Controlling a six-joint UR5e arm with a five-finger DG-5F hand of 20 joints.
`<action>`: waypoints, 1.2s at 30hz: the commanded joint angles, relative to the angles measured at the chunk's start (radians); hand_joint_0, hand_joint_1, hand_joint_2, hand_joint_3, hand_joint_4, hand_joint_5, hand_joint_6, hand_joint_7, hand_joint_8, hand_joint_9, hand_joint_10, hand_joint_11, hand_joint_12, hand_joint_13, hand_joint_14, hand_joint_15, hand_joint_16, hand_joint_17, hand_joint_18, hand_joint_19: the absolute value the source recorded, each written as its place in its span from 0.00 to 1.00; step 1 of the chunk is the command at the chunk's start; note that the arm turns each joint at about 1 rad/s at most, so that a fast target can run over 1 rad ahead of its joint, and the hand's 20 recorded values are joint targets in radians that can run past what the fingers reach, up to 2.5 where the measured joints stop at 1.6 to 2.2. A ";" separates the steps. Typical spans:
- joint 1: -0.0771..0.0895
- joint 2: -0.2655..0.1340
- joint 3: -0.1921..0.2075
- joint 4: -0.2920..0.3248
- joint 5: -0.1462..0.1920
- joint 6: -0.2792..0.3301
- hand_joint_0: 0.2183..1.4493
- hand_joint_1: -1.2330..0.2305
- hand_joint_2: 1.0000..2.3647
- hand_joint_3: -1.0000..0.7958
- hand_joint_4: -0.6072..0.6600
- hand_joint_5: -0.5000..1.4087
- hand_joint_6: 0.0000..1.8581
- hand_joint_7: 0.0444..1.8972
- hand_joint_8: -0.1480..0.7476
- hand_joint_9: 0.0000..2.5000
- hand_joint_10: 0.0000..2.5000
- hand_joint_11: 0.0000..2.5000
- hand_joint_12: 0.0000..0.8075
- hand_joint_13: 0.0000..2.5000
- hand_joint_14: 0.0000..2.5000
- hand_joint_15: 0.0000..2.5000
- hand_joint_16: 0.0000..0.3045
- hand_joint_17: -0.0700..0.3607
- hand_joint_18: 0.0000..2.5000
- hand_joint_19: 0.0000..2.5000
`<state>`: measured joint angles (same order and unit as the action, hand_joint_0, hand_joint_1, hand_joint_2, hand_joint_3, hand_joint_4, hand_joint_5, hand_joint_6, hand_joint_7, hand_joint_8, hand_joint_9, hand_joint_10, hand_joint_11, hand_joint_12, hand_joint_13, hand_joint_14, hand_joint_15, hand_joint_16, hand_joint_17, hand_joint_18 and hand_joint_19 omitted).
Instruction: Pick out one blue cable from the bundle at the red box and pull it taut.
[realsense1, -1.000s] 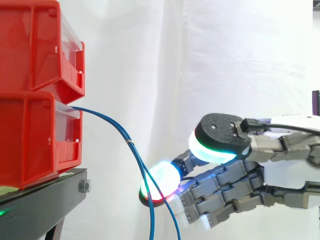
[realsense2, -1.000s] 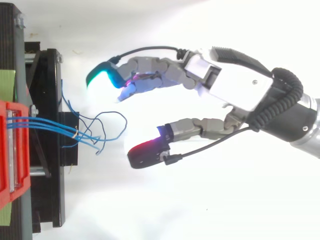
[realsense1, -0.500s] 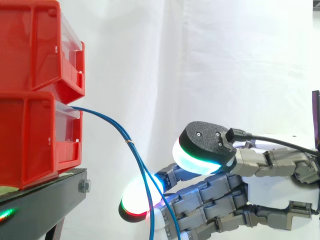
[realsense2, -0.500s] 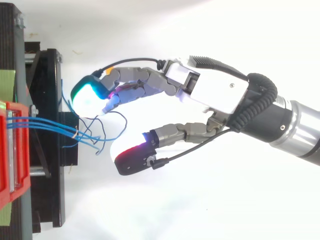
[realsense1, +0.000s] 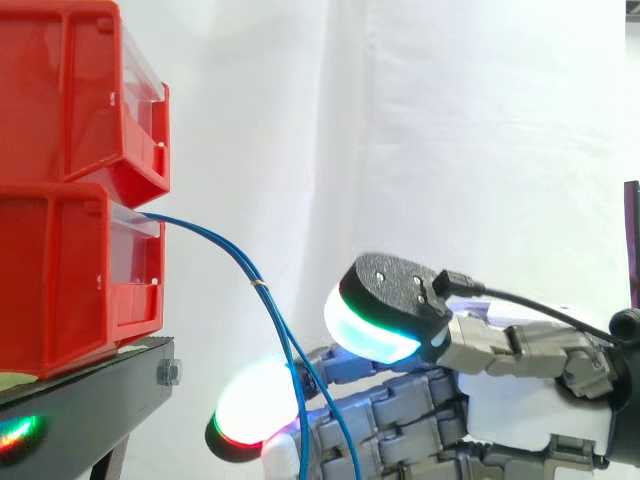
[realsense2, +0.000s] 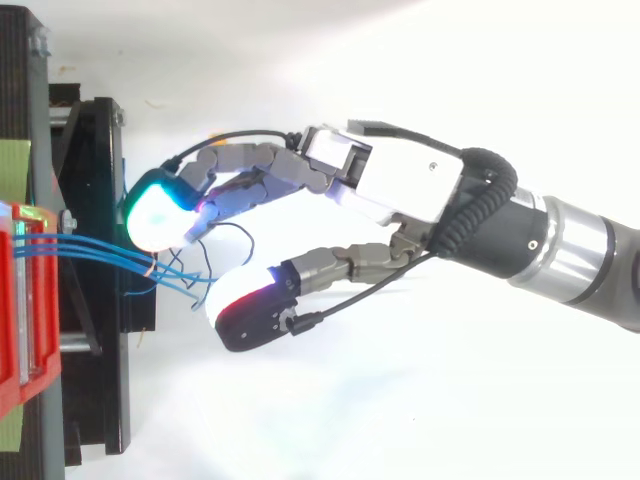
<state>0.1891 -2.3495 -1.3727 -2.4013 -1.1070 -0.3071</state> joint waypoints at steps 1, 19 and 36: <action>-0.004 -0.004 0.015 0.002 -0.022 0.026 0.28 0.42 0.00 0.28 0.65 0.17 0.27 0.44 0.44 0.30 0.01 0.16 0.43 0.27 0.01 0.14 0.15 0.41 0.20 0.21; -0.017 -0.031 0.072 0.019 -0.100 0.180 0.30 0.42 0.00 0.31 0.64 0.18 0.27 0.49 0.44 0.30 0.01 0.17 0.42 0.27 0.01 0.14 0.15 0.40 0.20 0.22; -0.023 -0.040 0.073 0.022 -0.123 0.221 0.31 0.42 0.00 0.32 0.63 0.18 0.27 0.51 0.44 0.30 0.01 0.17 0.42 0.27 0.01 0.14 0.15 0.40 0.20 0.22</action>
<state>0.1673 -2.3896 -1.3001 -2.3634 -1.2165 -0.1025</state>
